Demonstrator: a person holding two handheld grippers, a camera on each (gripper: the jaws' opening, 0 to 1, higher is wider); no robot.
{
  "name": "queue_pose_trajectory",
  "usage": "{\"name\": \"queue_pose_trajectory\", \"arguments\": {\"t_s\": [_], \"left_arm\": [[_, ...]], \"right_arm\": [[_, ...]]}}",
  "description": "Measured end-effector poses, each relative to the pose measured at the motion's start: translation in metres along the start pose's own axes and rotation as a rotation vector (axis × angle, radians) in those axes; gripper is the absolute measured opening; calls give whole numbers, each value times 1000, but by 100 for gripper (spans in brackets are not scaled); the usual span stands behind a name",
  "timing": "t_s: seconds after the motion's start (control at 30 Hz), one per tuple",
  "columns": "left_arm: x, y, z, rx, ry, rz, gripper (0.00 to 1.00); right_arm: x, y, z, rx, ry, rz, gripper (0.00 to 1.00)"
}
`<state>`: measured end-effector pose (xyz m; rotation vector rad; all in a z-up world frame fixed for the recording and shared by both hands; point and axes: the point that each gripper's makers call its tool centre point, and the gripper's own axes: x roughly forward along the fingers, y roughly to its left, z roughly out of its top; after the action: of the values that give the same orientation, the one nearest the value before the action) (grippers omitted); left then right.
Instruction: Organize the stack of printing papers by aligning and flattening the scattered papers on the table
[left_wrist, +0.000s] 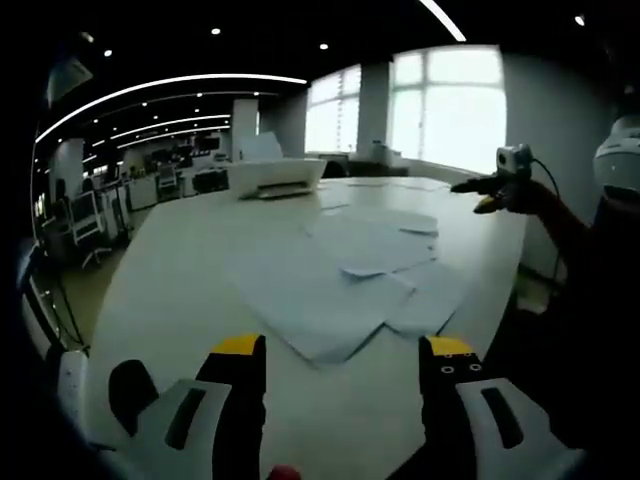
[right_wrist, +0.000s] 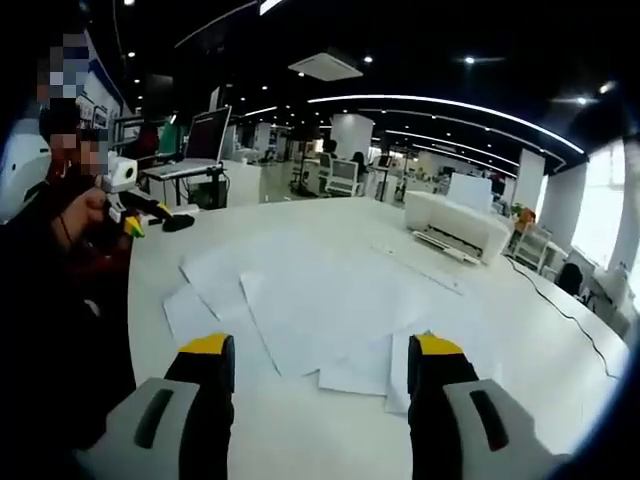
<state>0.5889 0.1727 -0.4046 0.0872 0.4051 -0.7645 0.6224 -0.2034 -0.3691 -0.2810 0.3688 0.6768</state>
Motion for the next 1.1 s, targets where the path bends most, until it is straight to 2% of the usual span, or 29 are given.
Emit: {"name": "queue_pose_trajectory", "arguments": {"t_s": [1.1], "left_arm": [[4,-6,1,-1,-4,-17,66]], "right_arm": [[8,-6,-4,27,12,1,67]]}}
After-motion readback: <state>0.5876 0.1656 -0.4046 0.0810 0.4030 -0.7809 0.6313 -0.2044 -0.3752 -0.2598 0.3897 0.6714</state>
